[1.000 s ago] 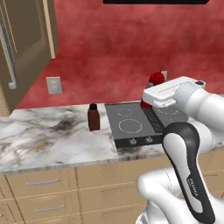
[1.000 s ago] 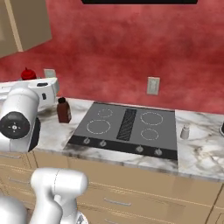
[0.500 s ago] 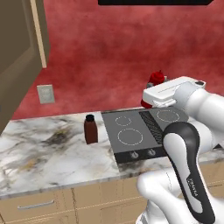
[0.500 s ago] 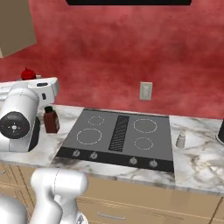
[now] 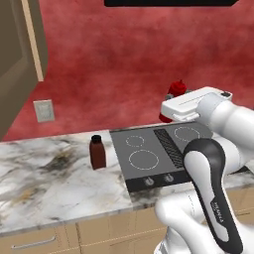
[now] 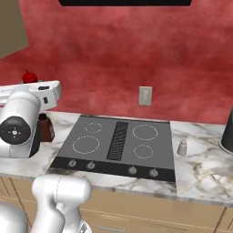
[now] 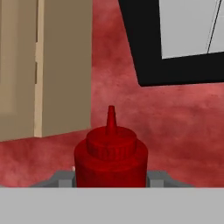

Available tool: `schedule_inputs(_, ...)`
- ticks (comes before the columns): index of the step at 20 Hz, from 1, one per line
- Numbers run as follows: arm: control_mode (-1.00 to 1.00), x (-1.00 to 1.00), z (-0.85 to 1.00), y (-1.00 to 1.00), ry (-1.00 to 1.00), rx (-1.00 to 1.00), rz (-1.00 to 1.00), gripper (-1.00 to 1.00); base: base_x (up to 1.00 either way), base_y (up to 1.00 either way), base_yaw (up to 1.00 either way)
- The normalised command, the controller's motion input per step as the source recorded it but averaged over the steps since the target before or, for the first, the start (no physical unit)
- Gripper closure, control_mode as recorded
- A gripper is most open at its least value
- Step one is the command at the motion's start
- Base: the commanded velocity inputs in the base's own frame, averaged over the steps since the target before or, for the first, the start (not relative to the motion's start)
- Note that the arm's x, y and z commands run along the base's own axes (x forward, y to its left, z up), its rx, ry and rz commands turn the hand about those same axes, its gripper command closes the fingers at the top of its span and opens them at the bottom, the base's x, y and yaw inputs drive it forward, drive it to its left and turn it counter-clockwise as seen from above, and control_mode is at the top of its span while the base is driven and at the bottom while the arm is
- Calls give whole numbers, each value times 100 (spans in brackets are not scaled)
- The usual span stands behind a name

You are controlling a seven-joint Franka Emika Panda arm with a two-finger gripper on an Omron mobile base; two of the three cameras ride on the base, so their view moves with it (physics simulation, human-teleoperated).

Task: Collect the paprika, ketchup, and shaker from the cabinet and place them next to the stove.

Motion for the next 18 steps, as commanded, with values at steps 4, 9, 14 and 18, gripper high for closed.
schedule_inputs(4, 100, 0, 0, 0, 0, 0, 0, 100, -17, -47, -10)
schedule_inputs(9, 100, 0, 0, 0, 0, 0, 0, 100, 0, -47, -6)
schedule_inputs(14, 100, 0, 0, 0, 0, 0, 0, 100, 1, -41, 0)
schedule_inputs(18, 100, 0, 0, 0, 0, 0, 0, 100, 11, -42, 0)
